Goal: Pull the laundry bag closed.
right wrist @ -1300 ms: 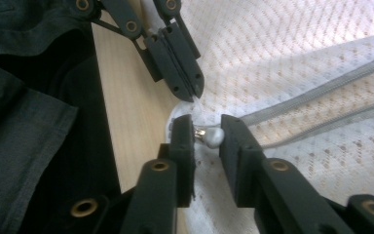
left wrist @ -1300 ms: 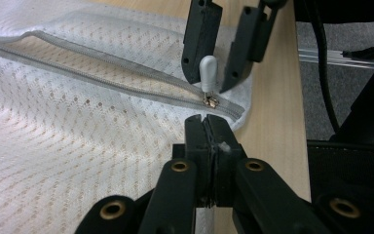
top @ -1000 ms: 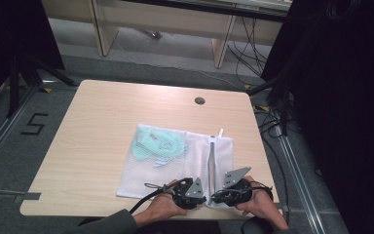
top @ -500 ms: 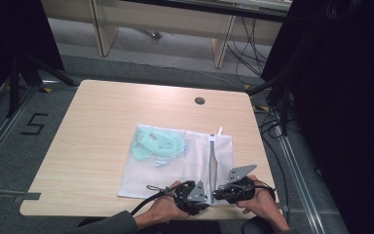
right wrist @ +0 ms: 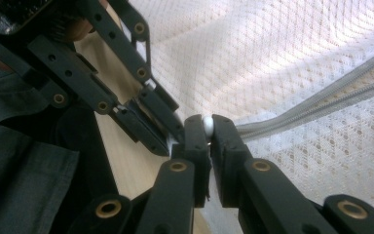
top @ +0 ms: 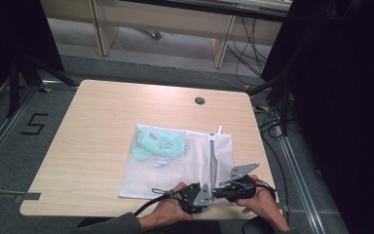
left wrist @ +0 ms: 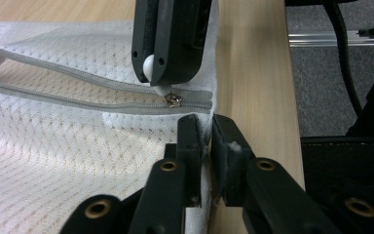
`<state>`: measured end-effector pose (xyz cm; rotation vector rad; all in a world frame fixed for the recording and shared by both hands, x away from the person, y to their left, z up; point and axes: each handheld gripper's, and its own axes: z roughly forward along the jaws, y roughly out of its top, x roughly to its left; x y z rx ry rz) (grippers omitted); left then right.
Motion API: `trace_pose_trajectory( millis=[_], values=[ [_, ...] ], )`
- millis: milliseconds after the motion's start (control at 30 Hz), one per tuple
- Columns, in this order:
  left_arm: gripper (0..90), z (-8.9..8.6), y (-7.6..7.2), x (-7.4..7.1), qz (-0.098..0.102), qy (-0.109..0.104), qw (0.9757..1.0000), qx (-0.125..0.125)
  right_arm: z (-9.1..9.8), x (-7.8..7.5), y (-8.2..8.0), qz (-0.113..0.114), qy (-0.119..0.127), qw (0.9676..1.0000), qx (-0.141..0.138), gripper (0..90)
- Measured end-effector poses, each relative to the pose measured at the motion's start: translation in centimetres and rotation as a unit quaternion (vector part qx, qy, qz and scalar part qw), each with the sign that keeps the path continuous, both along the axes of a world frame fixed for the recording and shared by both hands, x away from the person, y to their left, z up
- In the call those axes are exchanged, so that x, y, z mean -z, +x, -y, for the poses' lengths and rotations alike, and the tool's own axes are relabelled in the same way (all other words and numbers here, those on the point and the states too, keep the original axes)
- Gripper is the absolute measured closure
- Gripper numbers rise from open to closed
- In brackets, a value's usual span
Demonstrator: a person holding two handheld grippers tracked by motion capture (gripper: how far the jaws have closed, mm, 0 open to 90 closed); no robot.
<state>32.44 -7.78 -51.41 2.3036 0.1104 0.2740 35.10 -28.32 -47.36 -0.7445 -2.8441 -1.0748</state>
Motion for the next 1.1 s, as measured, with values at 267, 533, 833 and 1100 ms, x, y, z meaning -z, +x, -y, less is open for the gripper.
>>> trace_pose_trajectory(
  millis=[267,533,833,1100],
  values=[
    [87.1,-0.2,0.0,-0.2,-0.012,-0.015,0.9998,-0.007,0.1,0.0,0.0,-0.002,0.002,1.0,0.008,86.3],
    [87.5,-0.4,0.1,-0.2,-0.033,-0.032,0.9988,-0.015,-0.1,0.1,0.2,0.002,0.0,1.0,0.003,86.3],
    [87.5,-0.4,-0.2,-0.1,-0.045,-0.041,0.9979,-0.021,-0.2,0.3,0.7,0.014,-0.014,0.9998,-0.004,86.3],
    [87.5,-0.6,-0.2,-0.1,-0.05,-0.041,0.9977,-0.021,-0.7,0.3,1.4,0.02,-0.027,0.9994,-0.013,86.3]
  ],
)
